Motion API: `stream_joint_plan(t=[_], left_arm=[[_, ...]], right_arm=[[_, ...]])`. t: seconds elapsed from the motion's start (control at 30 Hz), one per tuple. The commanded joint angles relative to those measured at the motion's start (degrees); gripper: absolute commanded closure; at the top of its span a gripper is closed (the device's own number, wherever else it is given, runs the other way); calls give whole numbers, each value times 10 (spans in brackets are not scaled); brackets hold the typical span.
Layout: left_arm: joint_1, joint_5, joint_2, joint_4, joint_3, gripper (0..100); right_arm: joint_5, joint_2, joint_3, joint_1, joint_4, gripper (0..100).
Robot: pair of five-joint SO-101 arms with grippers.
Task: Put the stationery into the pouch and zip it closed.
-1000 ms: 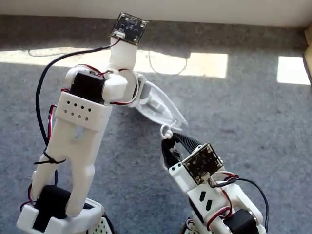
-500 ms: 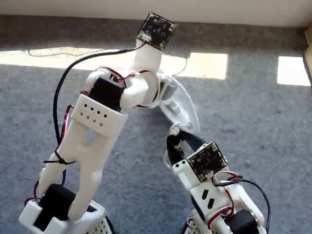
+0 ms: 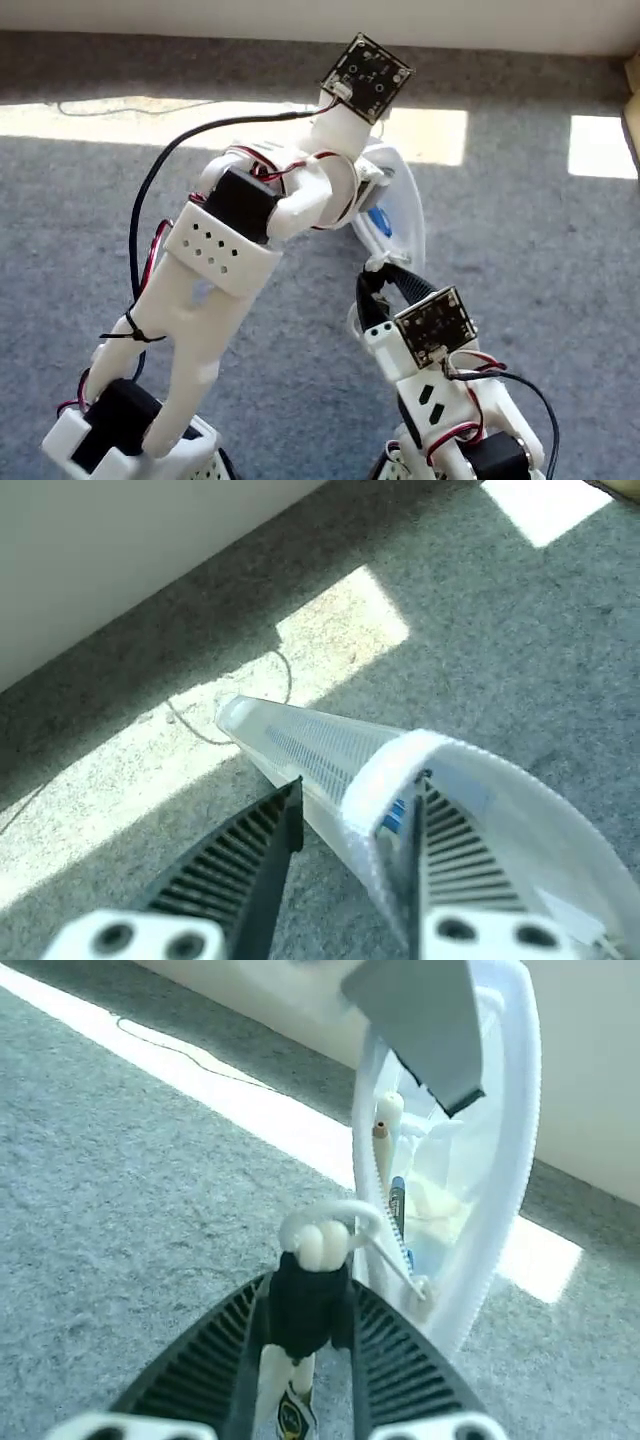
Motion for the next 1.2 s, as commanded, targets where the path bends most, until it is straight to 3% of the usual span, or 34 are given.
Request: stream_joint_plan(t=[0.0, 0.17, 0.43, 0.77, 1.0, 1.17], left_arm=[[-20, -18, -9, -4, -51, 904], [-38, -55, -10, 14, -82, 934], [-57, -129, -9, 94, -182, 952], [-44, -171, -2, 93, -189, 958], [-3, -169, 48, 79, -181, 833], [23, -160, 70, 67, -184, 824]], right_arm=[[4, -5, 2, -6, -11, 993], [4, -5, 58, -48, -58, 993], [4, -5, 80, -51, -79, 993], [4, -5, 80, -81, -80, 993], [7, -6, 80, -58, -75, 993], [9, -6, 80, -7, -74, 993]])
